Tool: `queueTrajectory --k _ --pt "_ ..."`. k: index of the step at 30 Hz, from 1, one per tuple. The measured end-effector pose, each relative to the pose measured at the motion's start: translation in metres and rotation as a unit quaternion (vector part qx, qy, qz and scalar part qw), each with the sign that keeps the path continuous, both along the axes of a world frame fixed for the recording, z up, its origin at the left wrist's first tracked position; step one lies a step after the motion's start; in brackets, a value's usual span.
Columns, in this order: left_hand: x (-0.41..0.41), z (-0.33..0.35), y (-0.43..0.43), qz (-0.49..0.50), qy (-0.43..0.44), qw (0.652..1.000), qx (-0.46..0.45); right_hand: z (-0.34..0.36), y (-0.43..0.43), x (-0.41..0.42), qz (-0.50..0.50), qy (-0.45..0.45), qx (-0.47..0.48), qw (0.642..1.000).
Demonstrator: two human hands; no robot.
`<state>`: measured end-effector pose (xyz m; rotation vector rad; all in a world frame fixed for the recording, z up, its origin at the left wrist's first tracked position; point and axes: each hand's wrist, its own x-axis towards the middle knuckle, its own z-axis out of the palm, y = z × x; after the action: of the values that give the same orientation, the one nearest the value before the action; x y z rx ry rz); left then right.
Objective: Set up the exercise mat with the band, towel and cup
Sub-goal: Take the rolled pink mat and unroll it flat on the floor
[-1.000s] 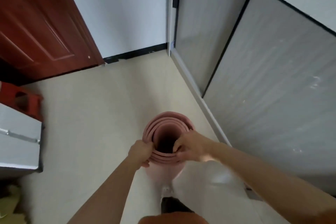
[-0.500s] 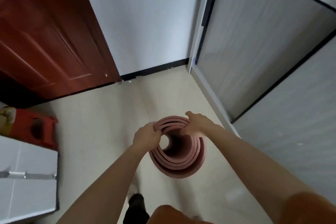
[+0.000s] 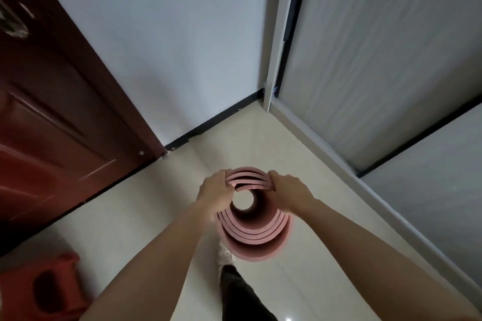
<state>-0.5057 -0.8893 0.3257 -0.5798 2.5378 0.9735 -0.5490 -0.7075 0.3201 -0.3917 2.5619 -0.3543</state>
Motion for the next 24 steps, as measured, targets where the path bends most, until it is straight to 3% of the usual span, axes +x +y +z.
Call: queueTrajectory --k 15,18,20,24 --pt "-0.199 -0.180 -0.120 -0.016 0.077 0.977 0.197 -0.141 -0.122 -0.156 -0.091 0.062 0.118 0.987" --pt "-0.205 -0.232 -0.147 -0.005 0.075 0.964 0.256 -0.184 -0.145 -0.142 -0.041 0.044 0.147 0.987" --pt "-0.196 -0.276 -0.168 0.021 0.057 0.960 0.273 -0.216 -0.159 -0.123 -0.011 -0.002 0.112 0.994" --pt "-0.159 -0.384 -0.224 0.104 -0.004 0.957 0.270 -0.301 -0.181 -0.109 -0.096 -0.042 0.050 0.993"
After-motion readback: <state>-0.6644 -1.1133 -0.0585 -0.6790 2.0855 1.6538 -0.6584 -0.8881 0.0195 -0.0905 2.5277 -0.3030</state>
